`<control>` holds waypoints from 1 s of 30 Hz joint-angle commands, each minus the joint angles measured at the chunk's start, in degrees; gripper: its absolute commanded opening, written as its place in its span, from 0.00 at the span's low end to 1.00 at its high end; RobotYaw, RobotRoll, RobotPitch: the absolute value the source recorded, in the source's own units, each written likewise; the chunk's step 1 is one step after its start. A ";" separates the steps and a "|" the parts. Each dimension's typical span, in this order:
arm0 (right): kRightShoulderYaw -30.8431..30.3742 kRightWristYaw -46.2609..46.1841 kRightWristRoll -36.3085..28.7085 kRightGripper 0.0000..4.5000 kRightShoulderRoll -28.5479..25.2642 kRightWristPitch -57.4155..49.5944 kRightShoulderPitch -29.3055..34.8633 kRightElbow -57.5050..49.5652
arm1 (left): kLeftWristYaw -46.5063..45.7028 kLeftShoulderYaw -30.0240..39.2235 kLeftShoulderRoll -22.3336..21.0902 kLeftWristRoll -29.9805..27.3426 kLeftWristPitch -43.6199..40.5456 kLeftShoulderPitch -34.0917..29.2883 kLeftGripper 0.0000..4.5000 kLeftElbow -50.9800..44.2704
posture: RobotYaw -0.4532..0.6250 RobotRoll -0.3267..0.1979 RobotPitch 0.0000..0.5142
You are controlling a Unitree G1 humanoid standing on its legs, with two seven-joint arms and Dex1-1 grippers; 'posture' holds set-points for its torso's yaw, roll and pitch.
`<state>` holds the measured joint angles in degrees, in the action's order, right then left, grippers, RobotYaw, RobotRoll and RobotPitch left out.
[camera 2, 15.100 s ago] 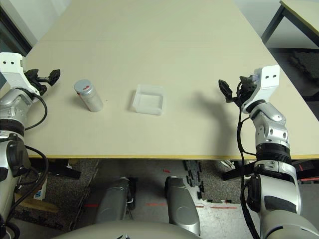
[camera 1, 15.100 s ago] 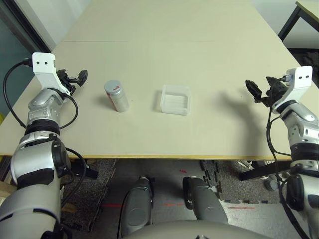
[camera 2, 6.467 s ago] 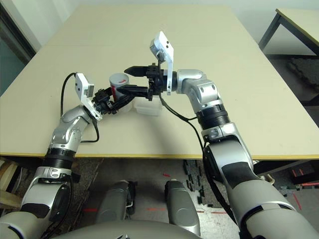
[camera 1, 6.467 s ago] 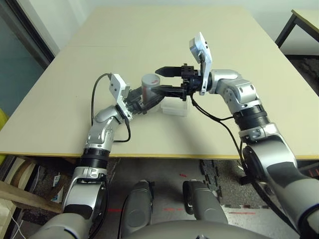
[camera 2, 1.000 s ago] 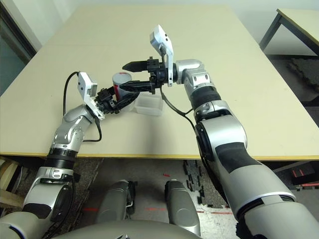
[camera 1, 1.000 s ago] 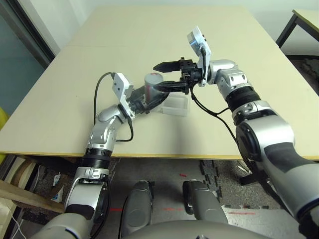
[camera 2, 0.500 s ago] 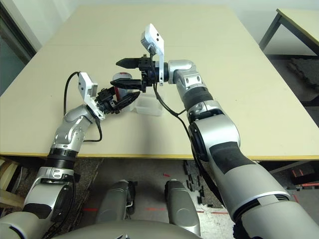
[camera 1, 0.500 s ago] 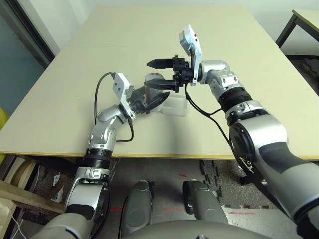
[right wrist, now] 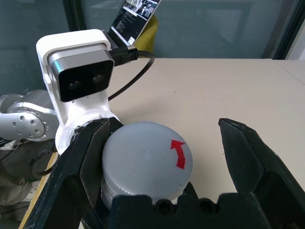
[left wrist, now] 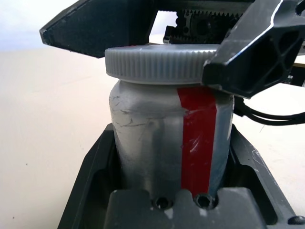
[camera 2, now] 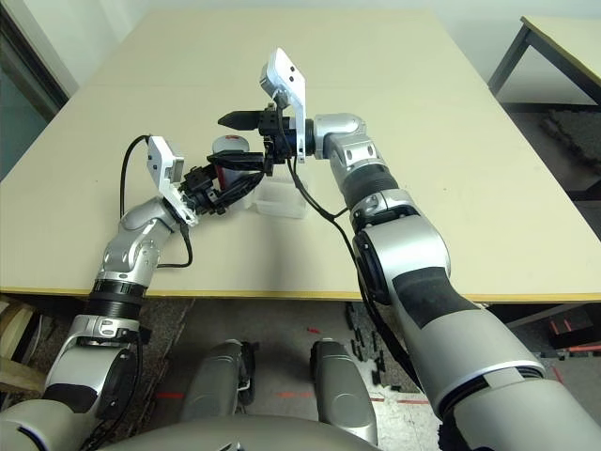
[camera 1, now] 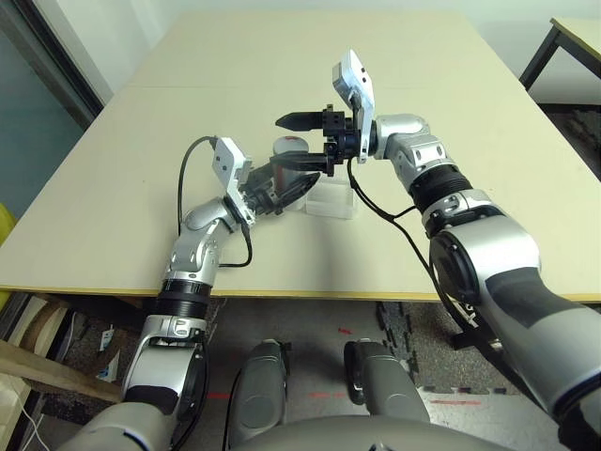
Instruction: Pour the medicine from the bottle into the box.
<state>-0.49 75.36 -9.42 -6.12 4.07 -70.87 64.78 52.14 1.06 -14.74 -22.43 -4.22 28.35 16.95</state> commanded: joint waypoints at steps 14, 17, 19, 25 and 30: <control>1.69 1.18 0.46 1.00 -8.17 -2.32 0.45 2.07 | 0.57 -0.35 -0.28 -0.10 0.52 -0.20 0.62 -0.37 | 0.36 0.62 0.19; 1.96 1.35 0.28 1.00 -9.23 -2.56 0.37 2.34 | 0.68 -0.24 -0.23 -0.02 0.50 -0.16 0.62 -0.25 | 0.36 0.62 0.20; 2.13 1.34 0.33 1.00 -9.68 -2.66 0.36 2.42 | 0.78 -0.18 -0.23 0.04 0.51 -0.14 0.62 -0.18 | 0.36 0.62 0.20; 2.01 5.86 -0.33 1.00 -10.67 -4.69 0.64 1.76 | 0.86 0.02 -0.38 0.16 0.63 -0.10 0.62 0.22 | 0.36 0.62 0.20; 2.14 11.26 -1.47 1.00 -10.96 -7.11 0.78 0.45 | 0.83 0.09 -0.53 0.19 0.59 -0.14 0.62 0.24 | 0.36 0.62 0.20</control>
<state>0.92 84.85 -10.27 -16.87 -2.16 -70.64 65.90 52.46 1.16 -14.82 -22.48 -4.09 28.38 16.94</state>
